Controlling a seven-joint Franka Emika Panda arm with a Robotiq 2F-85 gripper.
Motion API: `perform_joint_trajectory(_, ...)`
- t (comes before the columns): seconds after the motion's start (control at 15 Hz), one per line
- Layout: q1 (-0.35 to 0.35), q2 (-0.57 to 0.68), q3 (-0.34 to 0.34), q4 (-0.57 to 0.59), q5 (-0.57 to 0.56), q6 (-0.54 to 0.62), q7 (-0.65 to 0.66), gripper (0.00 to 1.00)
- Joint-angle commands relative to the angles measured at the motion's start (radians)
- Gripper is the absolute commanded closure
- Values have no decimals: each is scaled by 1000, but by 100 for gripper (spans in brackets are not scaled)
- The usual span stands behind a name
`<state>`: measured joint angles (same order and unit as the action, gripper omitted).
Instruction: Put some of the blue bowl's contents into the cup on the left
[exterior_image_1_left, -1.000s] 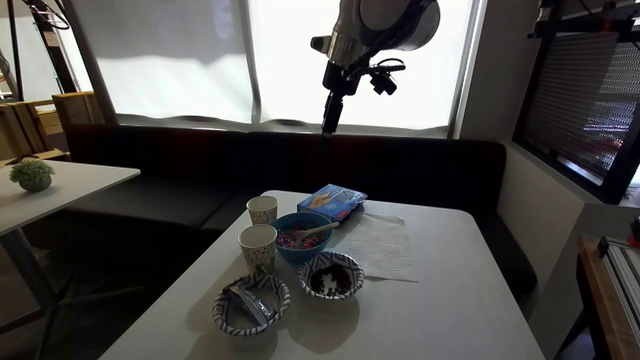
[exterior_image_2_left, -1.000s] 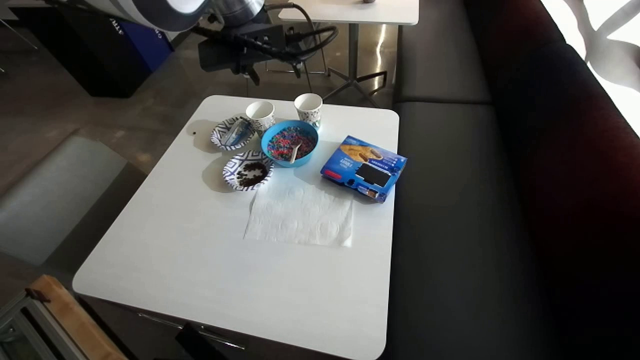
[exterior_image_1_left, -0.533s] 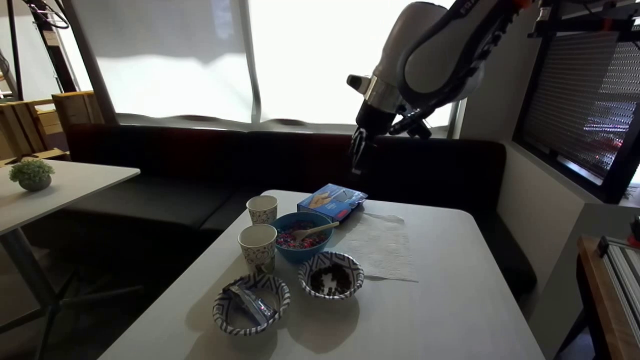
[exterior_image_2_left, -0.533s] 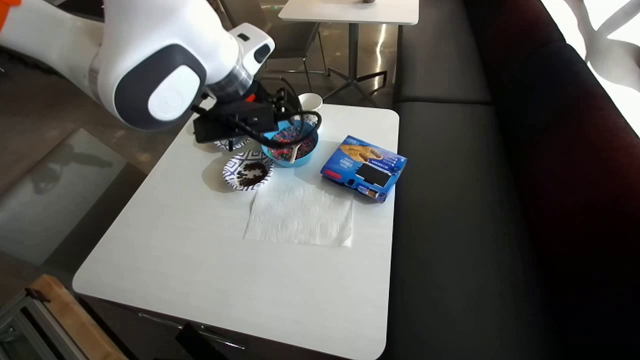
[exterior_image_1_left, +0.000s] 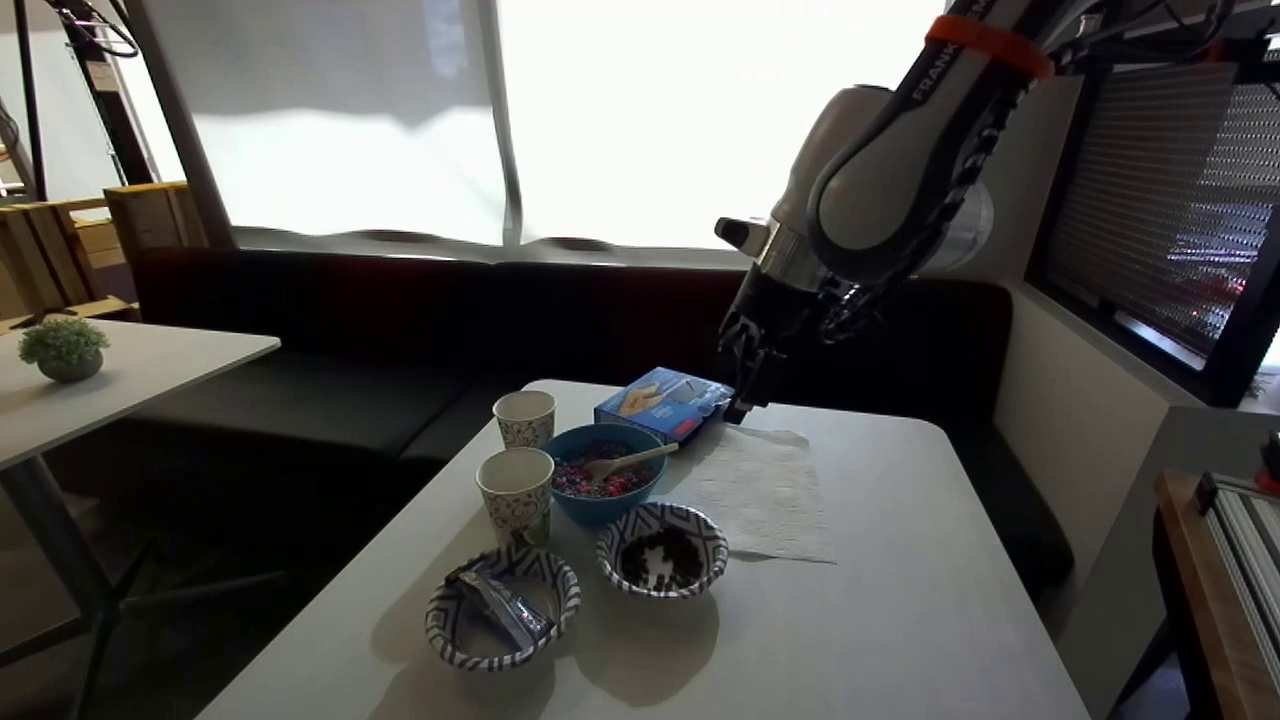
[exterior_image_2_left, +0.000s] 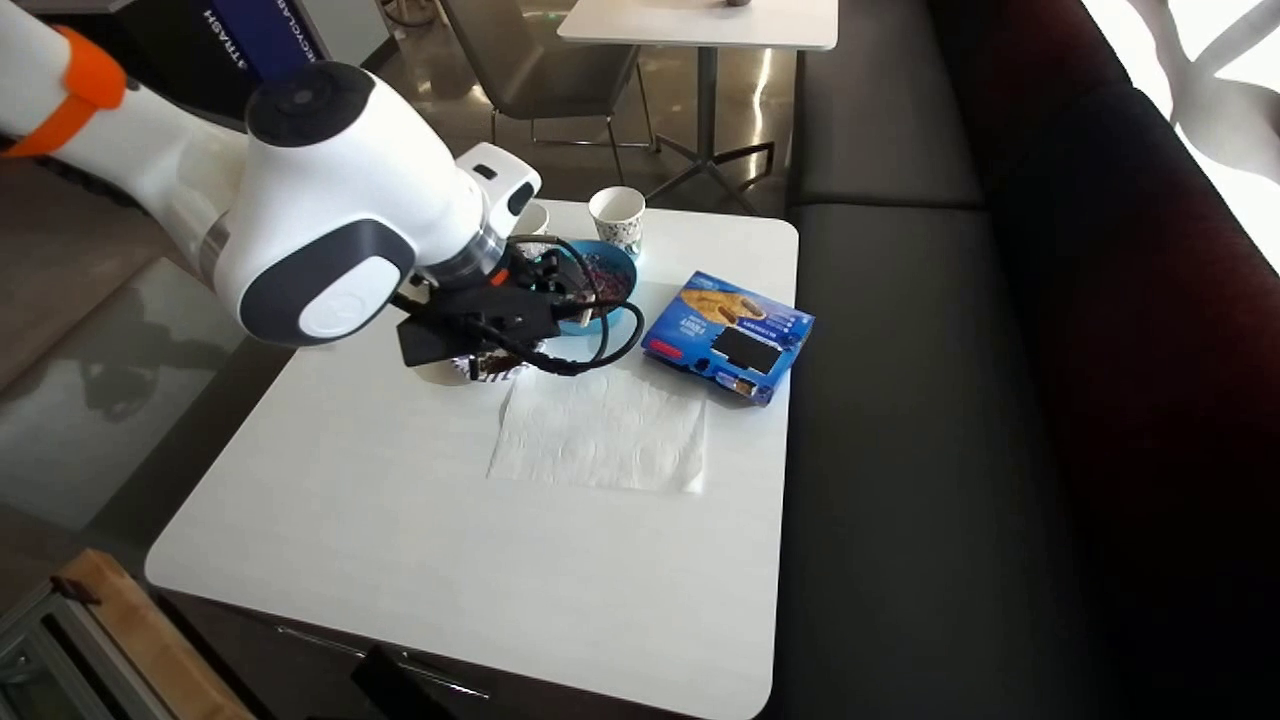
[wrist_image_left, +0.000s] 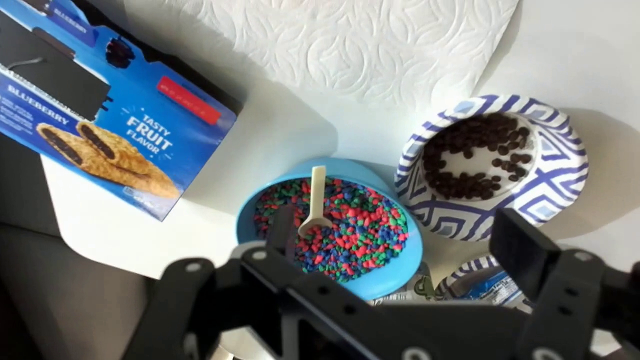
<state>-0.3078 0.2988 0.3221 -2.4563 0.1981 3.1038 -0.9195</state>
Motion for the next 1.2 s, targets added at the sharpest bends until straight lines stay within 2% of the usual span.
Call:
perform_joint_trajectory(0.0, -31, 88, 0, 56, -17, 34, -48, 0)
perform_joint_trajectory(0.13, -19, 127, -20, 100, -25, 49, -52, 0)
perform_joint_trajectory(0.33, -17, 183, -2, 176, -7, 36, -39, 0)
perform_joint_trajectory(0.4, -26, 205, 4, 197, -83, 32, 33, 0)
perform_joint_trajectory(0.8, 20, 316, -32, 282, -218, 76, 148, 0)
perform_joint_trajectory(1.13, 90, 407, -106, 347, -320, 146, 259, 0)
